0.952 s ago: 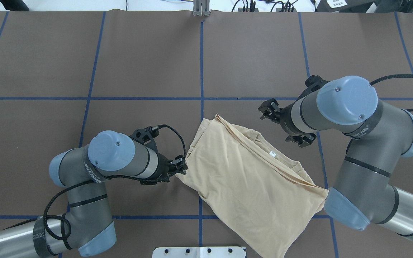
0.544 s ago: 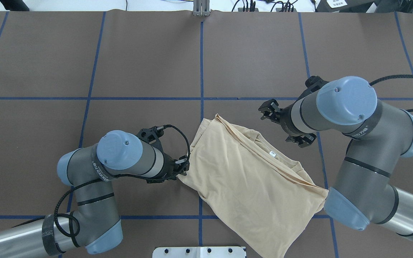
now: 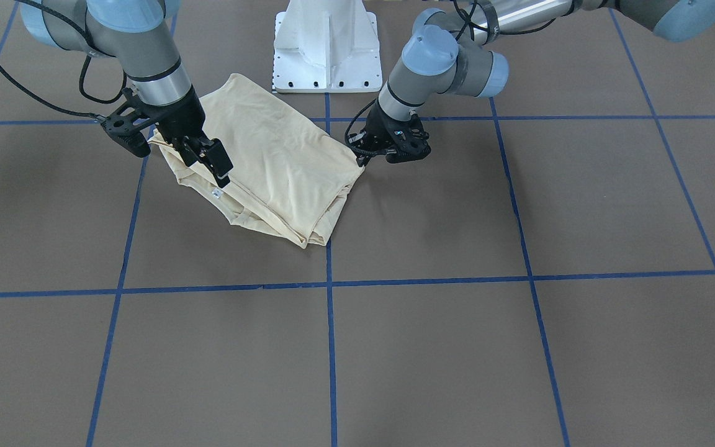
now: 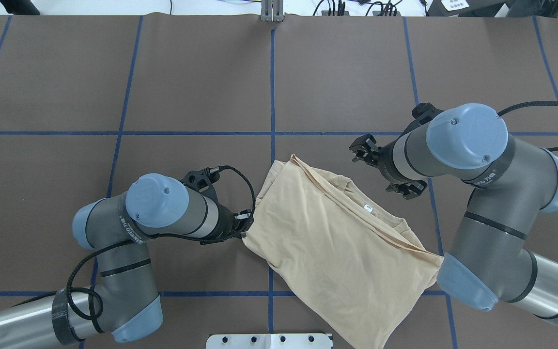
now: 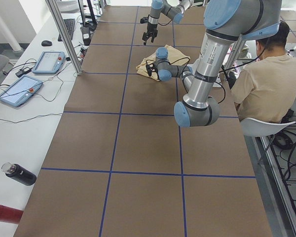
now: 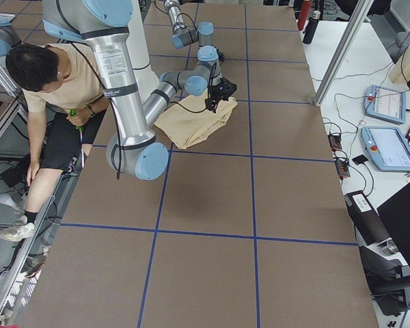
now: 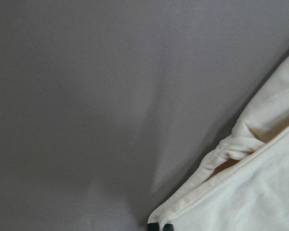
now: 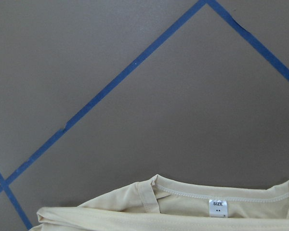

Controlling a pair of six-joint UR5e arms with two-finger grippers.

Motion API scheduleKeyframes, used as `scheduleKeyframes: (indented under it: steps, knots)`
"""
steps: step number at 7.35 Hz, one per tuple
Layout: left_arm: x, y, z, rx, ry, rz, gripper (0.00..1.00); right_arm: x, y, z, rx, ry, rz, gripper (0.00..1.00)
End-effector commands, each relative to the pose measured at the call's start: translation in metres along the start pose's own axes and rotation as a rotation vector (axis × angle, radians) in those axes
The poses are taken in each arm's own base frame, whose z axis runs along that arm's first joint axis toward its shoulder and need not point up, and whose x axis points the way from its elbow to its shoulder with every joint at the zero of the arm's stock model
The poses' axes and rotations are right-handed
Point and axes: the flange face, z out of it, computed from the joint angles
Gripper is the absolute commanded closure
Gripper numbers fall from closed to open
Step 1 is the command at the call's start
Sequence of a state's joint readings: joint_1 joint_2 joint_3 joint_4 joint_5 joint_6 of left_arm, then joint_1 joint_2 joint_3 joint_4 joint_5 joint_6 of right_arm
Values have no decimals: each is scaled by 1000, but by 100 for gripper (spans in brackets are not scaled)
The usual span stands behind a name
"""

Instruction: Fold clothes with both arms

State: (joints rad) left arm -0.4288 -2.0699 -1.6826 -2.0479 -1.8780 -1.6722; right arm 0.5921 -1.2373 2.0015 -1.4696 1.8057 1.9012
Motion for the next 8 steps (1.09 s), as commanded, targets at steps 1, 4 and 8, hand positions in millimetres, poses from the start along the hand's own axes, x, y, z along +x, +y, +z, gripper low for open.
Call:
scheduleKeyframes:
  steps: [1,4,8]
  knots:
    - [-15,-64,-12,93,-32,133,100,0,-1,3,4,5,1,0]
    - [1,-168,-23,243,-35,215,100,-1,0,3,2,5,0,0]
    - [23,-283,-29,362,31,175,0,-27,31,21,-21,4,-18,0]
